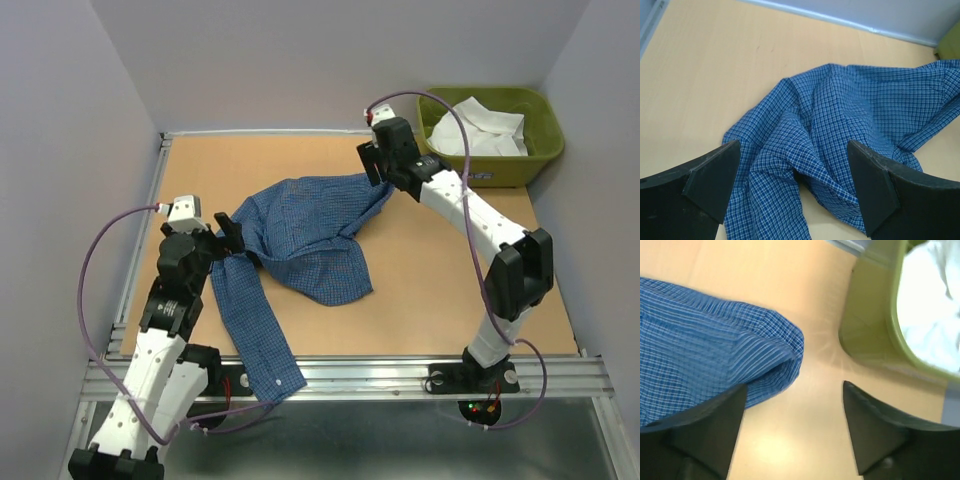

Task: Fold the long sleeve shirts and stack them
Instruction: Flatten the shirt out

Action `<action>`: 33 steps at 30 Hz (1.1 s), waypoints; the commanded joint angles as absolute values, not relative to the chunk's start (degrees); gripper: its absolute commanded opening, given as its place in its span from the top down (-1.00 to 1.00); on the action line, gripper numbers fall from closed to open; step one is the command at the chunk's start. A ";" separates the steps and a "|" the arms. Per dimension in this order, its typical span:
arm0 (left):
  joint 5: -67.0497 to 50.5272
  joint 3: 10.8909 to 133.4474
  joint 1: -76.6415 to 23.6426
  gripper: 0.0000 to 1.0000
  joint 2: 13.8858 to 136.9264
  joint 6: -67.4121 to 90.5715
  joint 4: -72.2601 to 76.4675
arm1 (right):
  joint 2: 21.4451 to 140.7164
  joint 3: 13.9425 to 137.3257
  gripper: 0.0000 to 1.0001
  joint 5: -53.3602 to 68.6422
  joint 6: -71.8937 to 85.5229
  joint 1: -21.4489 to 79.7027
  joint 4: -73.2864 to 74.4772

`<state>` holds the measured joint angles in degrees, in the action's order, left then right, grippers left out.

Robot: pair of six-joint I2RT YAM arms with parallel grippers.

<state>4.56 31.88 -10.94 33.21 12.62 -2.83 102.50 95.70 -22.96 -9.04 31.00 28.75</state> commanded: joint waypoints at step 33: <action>-7.01 43.33 9.31 -0.84 84.11 25.66 -0.27 | 77.34 62.93 -0.98 18.28 4.66 37.35 28.92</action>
